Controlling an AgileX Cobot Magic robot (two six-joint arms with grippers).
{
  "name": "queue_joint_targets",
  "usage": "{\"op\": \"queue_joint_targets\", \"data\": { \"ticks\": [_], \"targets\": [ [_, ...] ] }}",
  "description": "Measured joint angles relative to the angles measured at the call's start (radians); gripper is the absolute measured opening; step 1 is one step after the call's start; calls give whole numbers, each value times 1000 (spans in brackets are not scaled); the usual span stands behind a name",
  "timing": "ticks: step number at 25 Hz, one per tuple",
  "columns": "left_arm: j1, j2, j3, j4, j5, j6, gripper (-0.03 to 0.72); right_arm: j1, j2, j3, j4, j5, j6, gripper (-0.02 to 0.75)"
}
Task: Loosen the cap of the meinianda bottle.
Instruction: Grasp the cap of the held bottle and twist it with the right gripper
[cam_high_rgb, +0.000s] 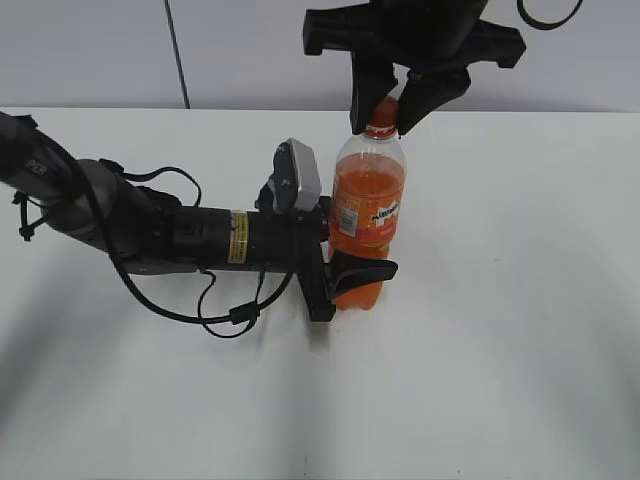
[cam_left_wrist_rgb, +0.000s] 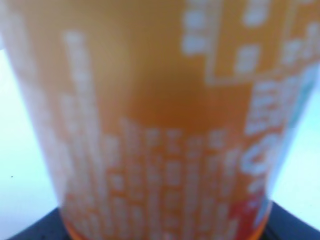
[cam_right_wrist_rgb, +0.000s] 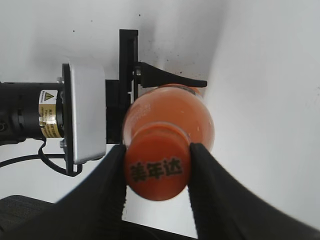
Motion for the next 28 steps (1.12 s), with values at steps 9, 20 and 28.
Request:
{"op": "queue_joint_targets", "data": {
  "ticks": [9,20,28],
  "targets": [
    [-1,0,0,1,0,-1,394,0,0,0,-2,0,-220,282],
    [-1,0,0,9,-3,7,394,0,0,0,2,-1,-741,281],
    [-1,0,0,10,-3,10,394,-1,0,0,4,-1,-1047,281]
  ]
}}
